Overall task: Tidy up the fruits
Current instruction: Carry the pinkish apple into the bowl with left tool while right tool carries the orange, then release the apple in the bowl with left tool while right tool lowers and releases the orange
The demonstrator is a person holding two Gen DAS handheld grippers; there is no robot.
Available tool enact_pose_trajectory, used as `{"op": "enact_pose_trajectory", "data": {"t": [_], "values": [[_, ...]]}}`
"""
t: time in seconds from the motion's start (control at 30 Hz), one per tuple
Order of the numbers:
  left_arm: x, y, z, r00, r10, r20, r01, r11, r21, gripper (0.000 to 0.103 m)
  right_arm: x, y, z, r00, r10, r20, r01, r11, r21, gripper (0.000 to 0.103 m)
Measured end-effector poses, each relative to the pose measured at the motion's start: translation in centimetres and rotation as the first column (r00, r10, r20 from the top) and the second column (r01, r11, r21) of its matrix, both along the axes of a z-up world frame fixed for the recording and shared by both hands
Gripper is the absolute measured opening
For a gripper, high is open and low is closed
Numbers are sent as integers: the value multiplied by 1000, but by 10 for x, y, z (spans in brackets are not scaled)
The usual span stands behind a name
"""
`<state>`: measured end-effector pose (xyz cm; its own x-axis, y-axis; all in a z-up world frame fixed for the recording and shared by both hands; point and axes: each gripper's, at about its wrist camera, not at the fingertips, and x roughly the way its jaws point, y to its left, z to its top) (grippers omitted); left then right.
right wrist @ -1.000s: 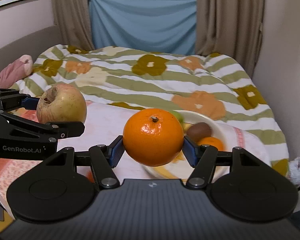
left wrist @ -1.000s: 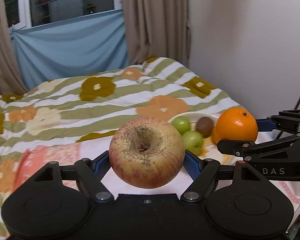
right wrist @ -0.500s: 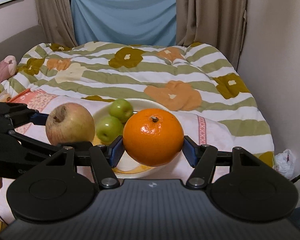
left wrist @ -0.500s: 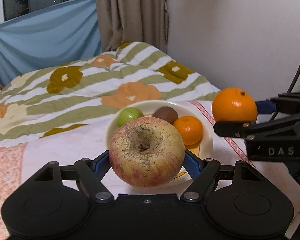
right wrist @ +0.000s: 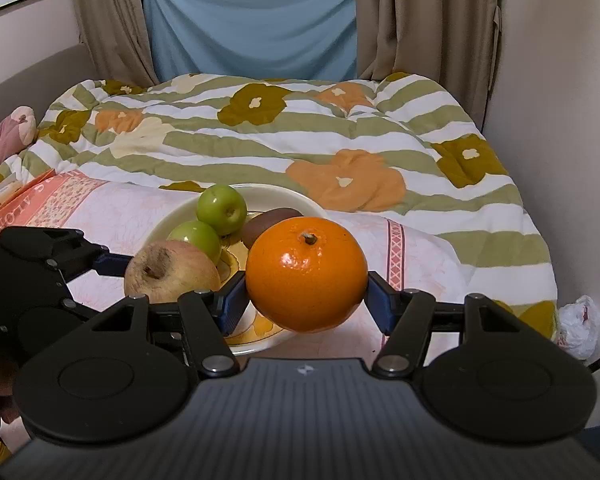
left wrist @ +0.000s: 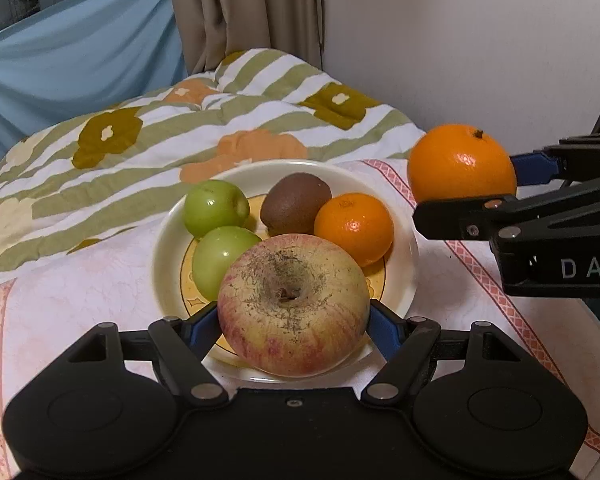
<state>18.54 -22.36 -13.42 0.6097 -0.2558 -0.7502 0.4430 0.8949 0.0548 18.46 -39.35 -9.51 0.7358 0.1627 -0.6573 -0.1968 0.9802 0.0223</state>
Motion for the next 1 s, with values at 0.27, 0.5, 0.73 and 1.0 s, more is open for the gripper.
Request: {"op": "enact_pose_trajectory", "data": {"t": [0.27, 0.5, 0.73, 1.0], "values": [[1, 1, 8, 1000, 8, 15, -8, 1000, -2, 89, 6, 6, 2, 1000, 25, 3, -25, 1000, -2, 77], [-4, 10, 19, 998, 29, 48, -29, 1000, 5, 92, 12, 14, 7, 999, 50, 15, -50, 999, -5, 77], [-11, 21, 23, 997, 58, 52, -59, 998, 19, 92, 25, 29, 10, 996, 90, 23, -90, 996, -6, 77], [-16, 35, 28, 993, 104, 52, -105, 994, 13, 92, 51, 43, 5, 992, 126, 19, -126, 992, 4, 77]]}}
